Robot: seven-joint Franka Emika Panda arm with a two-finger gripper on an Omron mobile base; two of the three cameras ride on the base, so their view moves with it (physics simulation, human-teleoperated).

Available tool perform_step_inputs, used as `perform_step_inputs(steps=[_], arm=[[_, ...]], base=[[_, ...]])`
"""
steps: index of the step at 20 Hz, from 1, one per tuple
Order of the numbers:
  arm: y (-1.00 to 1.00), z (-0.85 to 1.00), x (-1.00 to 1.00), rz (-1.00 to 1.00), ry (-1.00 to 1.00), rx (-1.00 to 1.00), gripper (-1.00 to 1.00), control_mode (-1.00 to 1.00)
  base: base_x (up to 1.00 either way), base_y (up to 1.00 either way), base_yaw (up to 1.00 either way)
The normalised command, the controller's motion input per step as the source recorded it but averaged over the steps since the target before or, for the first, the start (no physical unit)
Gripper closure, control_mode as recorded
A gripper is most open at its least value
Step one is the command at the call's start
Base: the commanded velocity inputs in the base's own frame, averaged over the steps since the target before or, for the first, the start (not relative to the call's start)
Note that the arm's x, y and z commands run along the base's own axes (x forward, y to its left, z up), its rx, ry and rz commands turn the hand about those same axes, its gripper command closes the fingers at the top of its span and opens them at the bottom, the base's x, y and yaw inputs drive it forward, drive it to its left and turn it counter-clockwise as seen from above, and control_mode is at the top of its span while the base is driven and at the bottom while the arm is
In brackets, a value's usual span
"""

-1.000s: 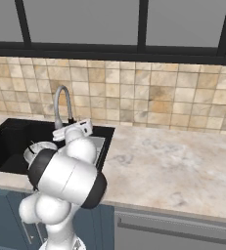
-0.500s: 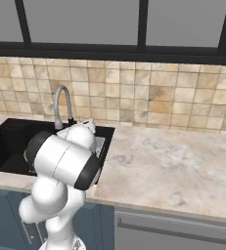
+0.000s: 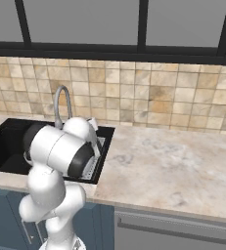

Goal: Pick the kettle and bowl and place them in the sink. Then turn on the water.

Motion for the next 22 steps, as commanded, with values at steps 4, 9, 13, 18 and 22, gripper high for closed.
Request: perform_step_inputs(steps=[4, 9, 13, 18, 22], arm=[[0.0, -0.2, 0.09, 0.0, -0.03, 0.0, -1.0, -1.0], [0.0, -0.22, 0.11, 0.0, -0.03, 0.0, -1.0, -1.0], [0.0, -0.23, 0.12, 0.0, -0.04, 0.0, -1.0, -1.0], [0.0, -0.25, 0.1, 0.0, -0.04, 0.0, -1.0, -1.0], [0.0, -0.23, 0.03, 0.0, -0.02, 0.0, -1.0, -1.0]], base=[[0.0, 0.0, 0.0], [0.0, 0.0, 0.0], [0.0, 0.0, 0.0], [0.0, 0.0, 0.0], [0.0, 0.0, 0.0]])
